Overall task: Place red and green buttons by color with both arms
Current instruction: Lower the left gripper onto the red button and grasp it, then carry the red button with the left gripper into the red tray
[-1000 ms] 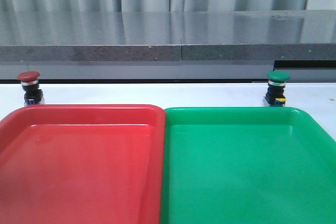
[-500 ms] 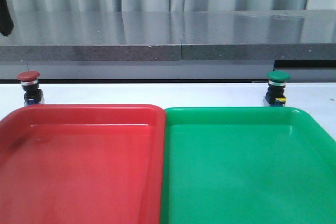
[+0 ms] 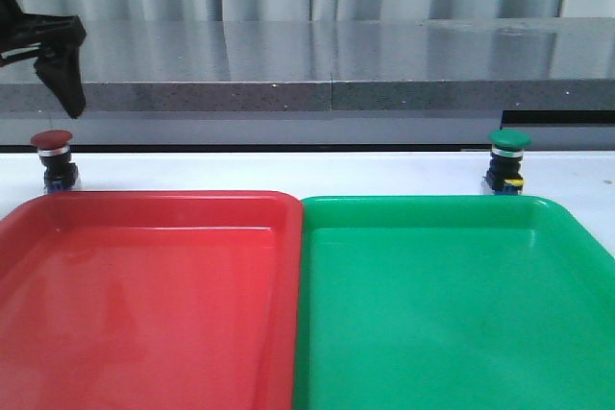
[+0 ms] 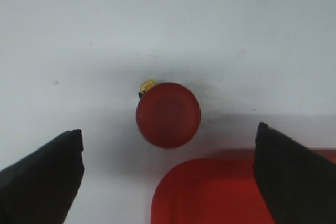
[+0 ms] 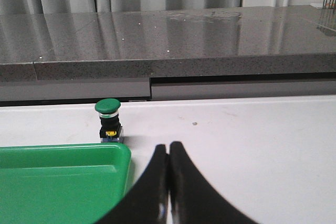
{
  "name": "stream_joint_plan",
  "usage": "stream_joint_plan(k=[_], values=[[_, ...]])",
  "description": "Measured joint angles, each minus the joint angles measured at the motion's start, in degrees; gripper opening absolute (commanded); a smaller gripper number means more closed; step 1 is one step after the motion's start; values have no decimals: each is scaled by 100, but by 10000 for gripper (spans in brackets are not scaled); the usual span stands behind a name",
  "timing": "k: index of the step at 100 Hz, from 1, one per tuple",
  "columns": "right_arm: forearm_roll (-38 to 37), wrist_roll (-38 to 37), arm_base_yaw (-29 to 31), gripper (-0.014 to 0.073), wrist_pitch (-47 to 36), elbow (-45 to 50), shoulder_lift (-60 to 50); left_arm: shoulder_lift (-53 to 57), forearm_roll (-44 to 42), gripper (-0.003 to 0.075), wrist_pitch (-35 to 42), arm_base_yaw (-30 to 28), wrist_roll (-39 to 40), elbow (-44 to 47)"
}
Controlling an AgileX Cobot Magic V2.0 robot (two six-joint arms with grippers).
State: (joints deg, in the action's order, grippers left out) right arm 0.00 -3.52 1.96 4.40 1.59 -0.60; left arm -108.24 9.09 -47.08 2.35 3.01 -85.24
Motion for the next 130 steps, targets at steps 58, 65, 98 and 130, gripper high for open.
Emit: stream_joint_plan(k=[58,65,98,130], values=[[0,0,0,-45,0,0,0,-884,109,444,-10,2,-36,-489],[0,0,0,-45,0,0,0,-884,109,328,-10,2,-36,-489],[0,0,0,-45,0,0,0,-911,120,93,-80,2,-36,-622],[0,0,0,-45,0,0,0,-592,120,93,-557,209,-36,-1289]])
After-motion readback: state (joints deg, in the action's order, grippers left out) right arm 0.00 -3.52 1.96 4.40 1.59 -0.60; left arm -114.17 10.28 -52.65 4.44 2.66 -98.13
